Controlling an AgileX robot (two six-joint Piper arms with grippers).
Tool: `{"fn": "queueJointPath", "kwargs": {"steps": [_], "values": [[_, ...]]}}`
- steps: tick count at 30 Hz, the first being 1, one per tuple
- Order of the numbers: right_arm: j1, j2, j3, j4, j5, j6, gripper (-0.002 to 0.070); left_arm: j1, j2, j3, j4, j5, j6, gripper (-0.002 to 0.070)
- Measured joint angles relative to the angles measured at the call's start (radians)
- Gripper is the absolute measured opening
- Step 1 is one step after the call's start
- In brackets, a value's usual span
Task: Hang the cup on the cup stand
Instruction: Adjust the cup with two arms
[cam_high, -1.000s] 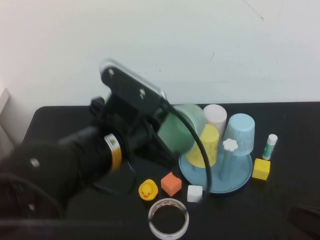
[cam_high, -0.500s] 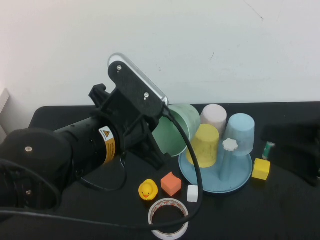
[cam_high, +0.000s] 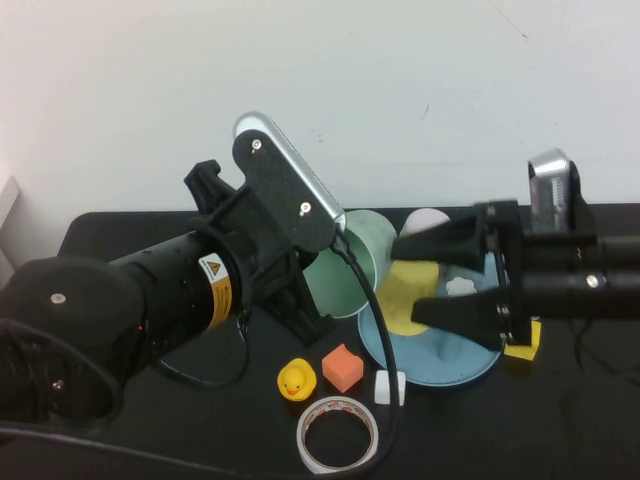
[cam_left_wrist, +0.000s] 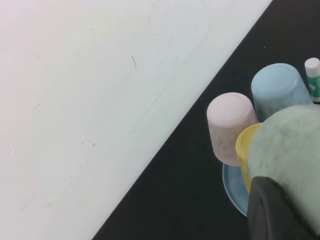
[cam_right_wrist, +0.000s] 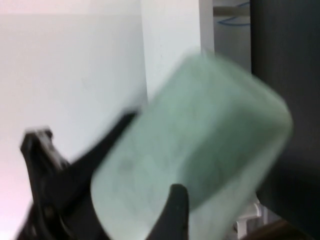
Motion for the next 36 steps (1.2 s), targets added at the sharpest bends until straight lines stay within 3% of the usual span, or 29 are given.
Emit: {"fn": "queueJointPath", "kwargs": {"steps": [10,18,36], "values": [[0.030,0.066,-0.126,0.004,-0.004,0.143,0.0692,-0.041,0.000,0.000,0.000,0.013,0.086,0.0006],[0.086,0.073,-0.134,0.032,-0.065,0.221,0.0694,-0.116,0.004,0.000,-0.002,0.155,0.204,0.0006],[0.117,0.077,-0.137,0.041,-0.106,0.248,0.0696,-0.122,0.042,0.000,-0.013,0.191,0.276,0.0006]]}}
